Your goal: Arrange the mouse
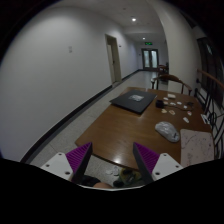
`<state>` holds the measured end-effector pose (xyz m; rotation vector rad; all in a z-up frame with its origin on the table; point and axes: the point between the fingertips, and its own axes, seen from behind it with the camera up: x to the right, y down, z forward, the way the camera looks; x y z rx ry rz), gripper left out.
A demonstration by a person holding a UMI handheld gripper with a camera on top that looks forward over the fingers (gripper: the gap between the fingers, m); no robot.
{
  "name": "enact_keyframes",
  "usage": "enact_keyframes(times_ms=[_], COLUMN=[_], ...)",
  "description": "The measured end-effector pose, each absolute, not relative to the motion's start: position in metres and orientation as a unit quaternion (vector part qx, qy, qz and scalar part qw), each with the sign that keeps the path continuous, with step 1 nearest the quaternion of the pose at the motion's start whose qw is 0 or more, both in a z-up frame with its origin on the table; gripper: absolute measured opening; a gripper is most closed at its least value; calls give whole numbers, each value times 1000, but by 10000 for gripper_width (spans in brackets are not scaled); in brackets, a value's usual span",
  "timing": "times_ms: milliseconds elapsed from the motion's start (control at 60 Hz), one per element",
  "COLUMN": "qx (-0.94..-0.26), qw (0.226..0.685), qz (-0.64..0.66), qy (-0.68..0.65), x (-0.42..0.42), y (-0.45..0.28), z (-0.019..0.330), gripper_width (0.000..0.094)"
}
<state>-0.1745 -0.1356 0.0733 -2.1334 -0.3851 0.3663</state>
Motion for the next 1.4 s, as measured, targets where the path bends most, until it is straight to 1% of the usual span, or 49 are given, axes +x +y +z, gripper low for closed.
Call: enact_keyframes(times_ms=[83,167,233,333,433,500,617,667,750,767,783,867,883,900,917,933,1033,1050,1117,1150,1167,1200,1250,1333,1367,1400], qx=[-866,-867,-870,-876,-890,-896,-895,-898,-908,-910,-908,-912,-913,-914,-916,-917,-917,-916,-917,-916,-913,-902,-883,-863,-856,-852], qw=[459,464,468,467,445,430,424,414,391,387,393,386,385,384,383,382,387,388,385,386,393,418,458,498,512,521], qz=[142,121,86,30,0,13,36,42,56,56,57,53,51,49,45,46,41,41,59,69,71,75,69,50,41,25], qy=[-141,-136,-128,-114,-99,-108,-132,-140,-138,-137,-136,-128,-124,-120,-114,-107,-92,-95,-89,-82,-80,-82,-75,-67,-59,-49], x=[-159,-109,-70,-3,44,46,29,23,16,16,15,16,17,18,20,20,21,20,18,18,18,21,35,70,87,106], y=[-129,-104,-88,-46,-14,-1,27,38,54,58,64,83,87,91,94,96,100,100,96,92,88,83,73,39,26,19], z=[73,70,64,48,20,7,2,-4,-18,-21,-19,-19,-20,-20,-21,-21,-20,-20,-17,-11,-4,18,58,117,134,142], gripper_width=[850,857,844,846,845,848,842,843,797,808,790,713,635,623,552,528,472,440,371,361,357,359,359,356,358,357])
